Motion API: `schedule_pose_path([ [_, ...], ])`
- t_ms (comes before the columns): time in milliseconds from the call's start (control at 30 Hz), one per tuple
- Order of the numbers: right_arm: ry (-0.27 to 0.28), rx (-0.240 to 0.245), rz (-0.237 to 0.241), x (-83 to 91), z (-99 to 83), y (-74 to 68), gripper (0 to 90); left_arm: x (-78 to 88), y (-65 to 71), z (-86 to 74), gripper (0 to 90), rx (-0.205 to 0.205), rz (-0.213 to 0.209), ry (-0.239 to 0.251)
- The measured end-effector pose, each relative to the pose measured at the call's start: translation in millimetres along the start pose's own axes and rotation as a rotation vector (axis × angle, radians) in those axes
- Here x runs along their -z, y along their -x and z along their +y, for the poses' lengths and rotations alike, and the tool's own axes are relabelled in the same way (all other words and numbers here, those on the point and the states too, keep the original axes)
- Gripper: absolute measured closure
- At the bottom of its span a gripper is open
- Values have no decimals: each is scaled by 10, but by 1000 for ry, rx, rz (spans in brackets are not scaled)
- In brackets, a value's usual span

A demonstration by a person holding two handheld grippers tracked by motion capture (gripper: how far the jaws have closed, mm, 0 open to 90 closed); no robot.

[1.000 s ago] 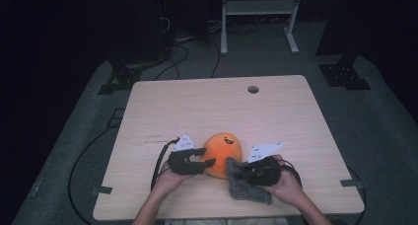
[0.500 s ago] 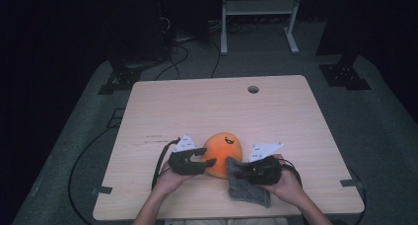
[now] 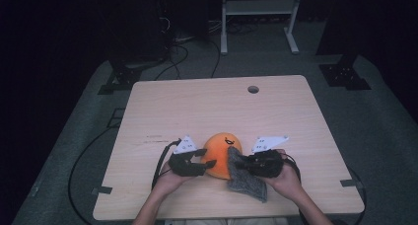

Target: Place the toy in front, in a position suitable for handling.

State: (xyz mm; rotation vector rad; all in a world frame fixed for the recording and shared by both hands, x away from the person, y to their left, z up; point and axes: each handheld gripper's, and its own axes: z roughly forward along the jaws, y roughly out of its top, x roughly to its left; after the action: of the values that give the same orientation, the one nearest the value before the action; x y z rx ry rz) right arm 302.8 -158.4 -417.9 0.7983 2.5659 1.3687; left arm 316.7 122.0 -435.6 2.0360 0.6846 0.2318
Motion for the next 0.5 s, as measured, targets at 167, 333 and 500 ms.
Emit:
schedule_pose_path([
  [167,-53,-29,-27,-82,-86,111,768,8,-11,-7,441,-1,-15,7],
  [333,-64,-58,-59,-16,-130,176,773,7,-2,-6,441,-5,-14,4],
  [500,-7,7,-27,-11,-3,-7,768,22,14,18,421,-13,-42,12],
])
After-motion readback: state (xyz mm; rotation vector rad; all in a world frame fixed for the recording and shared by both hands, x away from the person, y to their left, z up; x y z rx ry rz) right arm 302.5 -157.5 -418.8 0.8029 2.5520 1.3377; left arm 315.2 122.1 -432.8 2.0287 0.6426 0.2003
